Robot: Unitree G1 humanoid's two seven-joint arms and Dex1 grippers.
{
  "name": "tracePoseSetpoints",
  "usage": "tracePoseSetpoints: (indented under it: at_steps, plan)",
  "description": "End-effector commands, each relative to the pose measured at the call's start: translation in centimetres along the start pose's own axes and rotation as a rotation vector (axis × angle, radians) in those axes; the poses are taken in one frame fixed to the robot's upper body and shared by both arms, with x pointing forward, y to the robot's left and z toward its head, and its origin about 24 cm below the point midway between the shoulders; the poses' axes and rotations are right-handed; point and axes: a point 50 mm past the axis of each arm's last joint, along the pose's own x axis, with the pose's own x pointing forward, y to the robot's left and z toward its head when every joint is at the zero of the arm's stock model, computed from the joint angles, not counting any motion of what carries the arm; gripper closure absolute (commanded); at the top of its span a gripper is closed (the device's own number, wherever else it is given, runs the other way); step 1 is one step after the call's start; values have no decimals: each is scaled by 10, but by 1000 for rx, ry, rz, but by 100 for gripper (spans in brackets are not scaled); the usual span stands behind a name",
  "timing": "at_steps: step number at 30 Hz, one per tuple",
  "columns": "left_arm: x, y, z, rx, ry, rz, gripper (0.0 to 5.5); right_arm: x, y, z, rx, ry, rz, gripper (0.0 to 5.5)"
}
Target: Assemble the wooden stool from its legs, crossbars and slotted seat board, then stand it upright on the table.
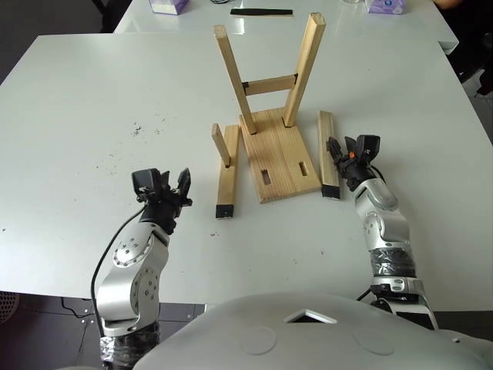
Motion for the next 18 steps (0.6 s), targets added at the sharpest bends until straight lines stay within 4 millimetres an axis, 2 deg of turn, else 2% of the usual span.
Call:
tracePoseSetpoints:
  at_steps: [1, 6, 9, 14, 18]
  plan:
    - [-6, -20, 3, 31, 36, -219, 305, -5, -7, -8, -9, 36, -30, 314]
    - [-4, -46, 2, -28, 86, -336, 228, -7, -8, -13, -18, 52, -32, 314]
    - [2, -54, 4, -22, 107, -335, 224, -7, -10, -14, -24, 59, -37, 314]
    - [18, -45, 6, 119, 112, -171, 224, -7, -11, -16, -24, 62, -41, 314]
    - [17, -54, 0, 148, 124, -181, 224, -7, -10, -18, -21, 67, -42, 314]
